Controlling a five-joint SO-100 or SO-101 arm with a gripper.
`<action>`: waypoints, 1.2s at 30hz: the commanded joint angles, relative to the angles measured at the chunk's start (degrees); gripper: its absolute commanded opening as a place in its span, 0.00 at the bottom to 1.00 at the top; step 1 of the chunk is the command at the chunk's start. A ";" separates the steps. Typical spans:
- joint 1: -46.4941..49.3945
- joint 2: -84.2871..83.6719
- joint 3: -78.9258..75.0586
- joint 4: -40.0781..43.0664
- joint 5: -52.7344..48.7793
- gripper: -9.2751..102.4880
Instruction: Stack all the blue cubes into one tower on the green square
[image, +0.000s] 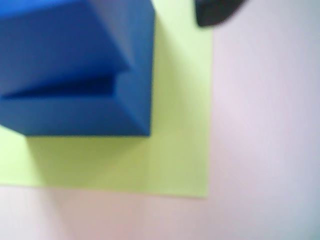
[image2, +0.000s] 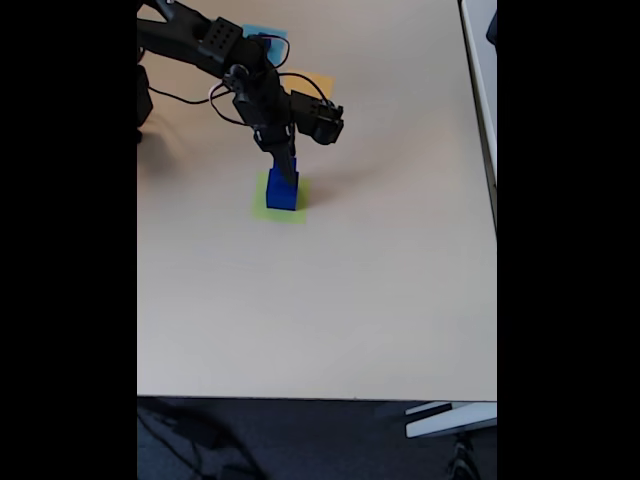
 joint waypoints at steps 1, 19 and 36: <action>-0.97 5.54 -2.81 -1.14 0.18 0.35; 0.35 6.24 -0.97 -1.49 -1.49 0.40; 0.35 6.50 -0.88 -0.79 -2.64 0.42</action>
